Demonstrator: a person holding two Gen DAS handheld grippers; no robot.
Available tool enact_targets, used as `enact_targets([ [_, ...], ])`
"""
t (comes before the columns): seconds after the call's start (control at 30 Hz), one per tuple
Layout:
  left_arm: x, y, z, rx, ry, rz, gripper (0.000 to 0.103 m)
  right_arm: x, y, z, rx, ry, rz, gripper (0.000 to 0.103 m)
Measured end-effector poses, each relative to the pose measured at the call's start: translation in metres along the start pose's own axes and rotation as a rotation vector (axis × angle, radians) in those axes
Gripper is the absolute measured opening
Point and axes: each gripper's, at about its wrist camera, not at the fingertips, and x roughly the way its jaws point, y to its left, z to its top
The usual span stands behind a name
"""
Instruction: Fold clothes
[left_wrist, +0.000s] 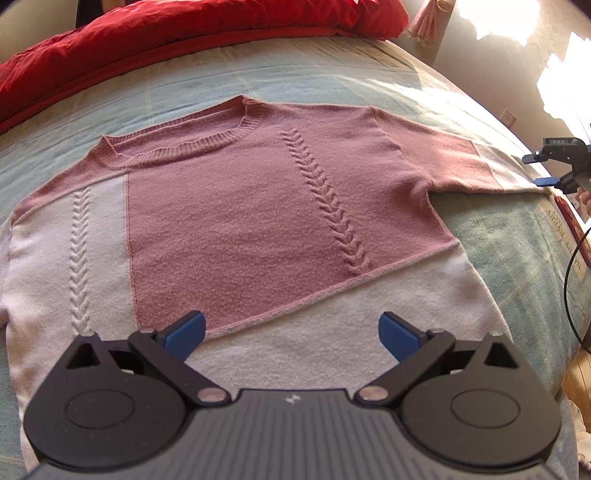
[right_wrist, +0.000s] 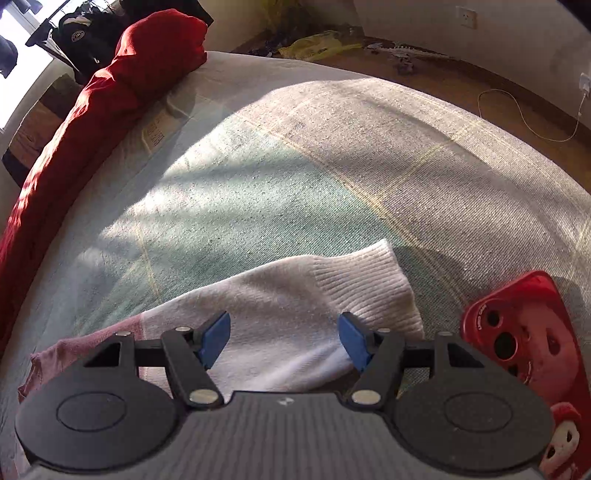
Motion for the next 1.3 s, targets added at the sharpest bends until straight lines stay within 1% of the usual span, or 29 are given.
enact_targets([
  [0.03, -0.001, 0.001, 0.000, -0.005, -0.002, -0.001, 0.099, -0.001, 0.011, -0.002, -0.023, 0.002, -0.008, 0.070],
  [0.1, -0.003, 0.002, -0.001, -0.014, -0.007, -0.005, 0.099, -0.001, 0.039, -0.006, -0.081, 0.019, 0.018, 0.074],
  [0.2, -0.011, 0.002, -0.002, -0.009, -0.016, -0.009, 0.099, 0.005, 0.096, -0.018, -0.142, 0.090, 0.124, 0.075],
  [0.33, -0.027, 0.009, -0.006, 0.004, -0.047, 0.005, 0.099, 0.013, 0.182, -0.049, -0.250, 0.185, 0.186, 0.075],
  [0.47, -0.045, 0.026, -0.017, 0.001, -0.080, 0.026, 0.099, 0.012, 0.249, -0.088, -0.341, 0.223, 0.237, 0.076],
  [0.5, -0.049, 0.032, -0.021, -0.005, -0.085, 0.034, 0.100, 0.013, 0.262, -0.098, -0.365, 0.218, 0.233, 0.079],
  [0.63, -0.055, 0.053, -0.042, -0.032, -0.080, 0.059, 0.100, 0.025, 0.301, -0.144, -0.489, 0.163, 0.154, 0.079],
  [0.7, -0.055, 0.064, -0.054, -0.050, -0.072, 0.048, 0.100, 0.032, 0.319, -0.169, -0.565, 0.130, 0.116, 0.079],
  [0.73, -0.053, 0.070, -0.060, -0.058, -0.071, 0.039, 0.100, 0.036, 0.322, -0.181, -0.620, 0.107, 0.100, 0.079],
  [0.77, -0.050, 0.076, -0.066, -0.071, -0.061, 0.036, 0.100, 0.039, 0.323, -0.190, -0.661, 0.097, 0.083, 0.083],
  [0.8, -0.047, 0.081, -0.072, -0.084, -0.050, 0.034, 0.100, 0.043, 0.323, -0.196, -0.684, 0.105, 0.076, 0.086],
  [0.9, -0.035, 0.104, -0.086, -0.183, 0.013, 0.012, 0.100, 0.032, 0.325, -0.197, -0.673, 0.102, 0.059, 0.086],
  [0.97, -0.037, 0.112, -0.093, -0.232, -0.005, 0.002, 0.100, 0.013, 0.329, -0.198, -0.650, 0.091, 0.067, 0.087],
  [1.03, -0.041, 0.114, -0.094, -0.254, -0.028, -0.008, 0.100, -0.006, 0.331, -0.208, -0.641, 0.094, 0.122, 0.090],
  [1.1, -0.044, 0.111, -0.095, -0.263, -0.033, -0.023, 0.100, -0.020, 0.331, -0.222, -0.635, 0.107, 0.180, 0.093],
  [1.13, -0.043, 0.109, -0.094, -0.260, -0.023, -0.035, 0.100, -0.022, 0.328, -0.230, -0.627, 0.122, 0.184, 0.094],
  [1.2, -0.038, 0.105, -0.097, -0.248, -0.004, -0.046, 0.101, -0.022, 0.315, -0.245, -0.613, 0.133, 0.154, 0.094],
  [1.3, -0.036, 0.099, -0.099, -0.222, 0.004, -0.036, 0.102, -0.019, 0.285, -0.266, -0.575, 0.144, 0.087, 0.094],
])
